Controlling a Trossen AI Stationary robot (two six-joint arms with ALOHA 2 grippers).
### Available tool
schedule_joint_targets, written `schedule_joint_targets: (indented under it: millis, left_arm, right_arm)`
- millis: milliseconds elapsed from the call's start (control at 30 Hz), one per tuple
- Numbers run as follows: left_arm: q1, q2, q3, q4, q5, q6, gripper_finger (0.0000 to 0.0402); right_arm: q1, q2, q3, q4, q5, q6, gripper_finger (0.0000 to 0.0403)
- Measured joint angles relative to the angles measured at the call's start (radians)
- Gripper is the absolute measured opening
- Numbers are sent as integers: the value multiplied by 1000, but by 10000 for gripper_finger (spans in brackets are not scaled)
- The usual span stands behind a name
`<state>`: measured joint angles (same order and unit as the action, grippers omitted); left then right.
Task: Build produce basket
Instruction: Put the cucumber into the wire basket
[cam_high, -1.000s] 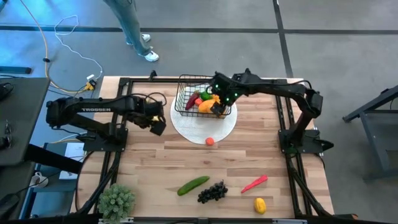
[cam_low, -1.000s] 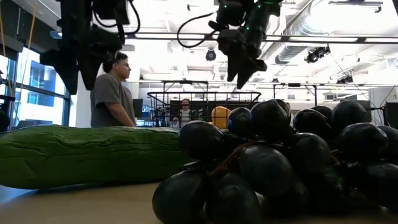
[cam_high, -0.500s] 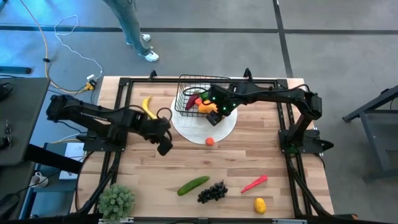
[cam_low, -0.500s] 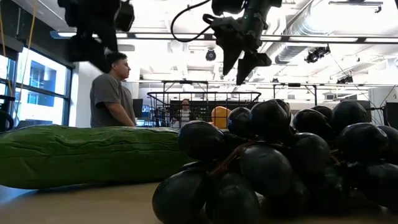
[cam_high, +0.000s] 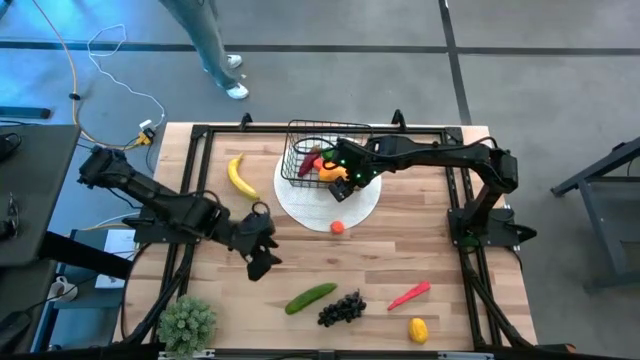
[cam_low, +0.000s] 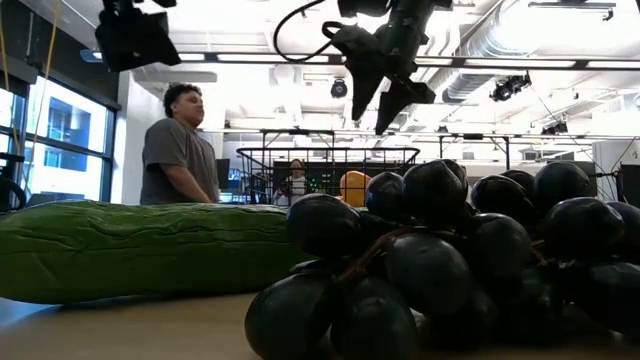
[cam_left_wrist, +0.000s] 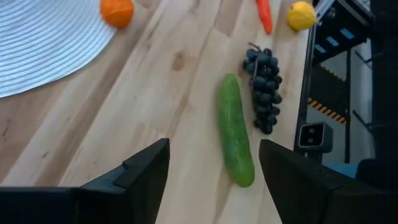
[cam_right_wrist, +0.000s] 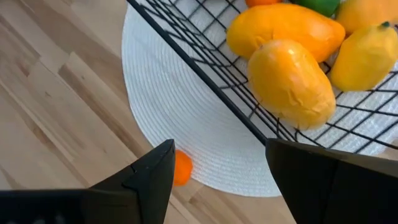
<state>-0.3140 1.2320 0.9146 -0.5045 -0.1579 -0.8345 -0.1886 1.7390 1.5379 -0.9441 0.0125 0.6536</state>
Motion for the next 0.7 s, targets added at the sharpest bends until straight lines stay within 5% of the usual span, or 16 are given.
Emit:
schedule_joint_targets:
  millis: [700]
  left_arm:
    - [-154, 324, 0, 311, -146, -84, 239]
  right_arm:
    - [0, 0, 0, 73, 11, -6, 232]
